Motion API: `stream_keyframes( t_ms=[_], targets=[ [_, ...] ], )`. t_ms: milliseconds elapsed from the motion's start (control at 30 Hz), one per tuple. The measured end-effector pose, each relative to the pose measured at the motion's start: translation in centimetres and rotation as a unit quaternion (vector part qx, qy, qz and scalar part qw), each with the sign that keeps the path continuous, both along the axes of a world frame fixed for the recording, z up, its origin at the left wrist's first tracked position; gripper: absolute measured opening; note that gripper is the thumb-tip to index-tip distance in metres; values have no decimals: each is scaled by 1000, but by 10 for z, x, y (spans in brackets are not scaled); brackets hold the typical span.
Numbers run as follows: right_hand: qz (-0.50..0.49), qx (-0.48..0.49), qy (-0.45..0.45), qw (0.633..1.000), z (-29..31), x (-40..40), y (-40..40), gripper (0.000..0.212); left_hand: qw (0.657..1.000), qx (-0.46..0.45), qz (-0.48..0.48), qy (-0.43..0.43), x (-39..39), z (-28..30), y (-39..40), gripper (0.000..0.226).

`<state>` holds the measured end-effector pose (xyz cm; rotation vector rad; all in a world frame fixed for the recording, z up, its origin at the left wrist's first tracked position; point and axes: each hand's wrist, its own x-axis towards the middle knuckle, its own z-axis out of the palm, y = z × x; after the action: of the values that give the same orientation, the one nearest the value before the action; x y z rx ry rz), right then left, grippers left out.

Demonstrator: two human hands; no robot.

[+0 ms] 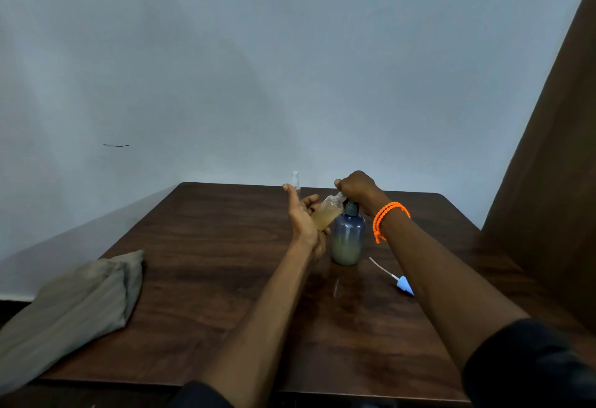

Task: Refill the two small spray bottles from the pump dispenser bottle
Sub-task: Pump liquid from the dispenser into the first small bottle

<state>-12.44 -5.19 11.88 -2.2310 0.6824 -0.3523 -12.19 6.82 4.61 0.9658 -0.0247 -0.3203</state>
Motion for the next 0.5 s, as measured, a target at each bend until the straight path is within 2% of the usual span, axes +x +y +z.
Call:
stream_keyframes(
  t_ms=[167, 333, 500],
  targets=[
    [4, 37, -5, 999, 12, -5, 0, 34, 1000, -14, -14, -8, 0, 4, -2, 104],
    [-3, 65, -26, 998, -4, -2, 0, 34, 1000, -9, -17, 0, -1, -2, -3, 98],
    [5, 40, -10, 999, 9, -12, -1, 34, 1000, -13, -21, 4, -2, -1, -5, 100]
  ],
)
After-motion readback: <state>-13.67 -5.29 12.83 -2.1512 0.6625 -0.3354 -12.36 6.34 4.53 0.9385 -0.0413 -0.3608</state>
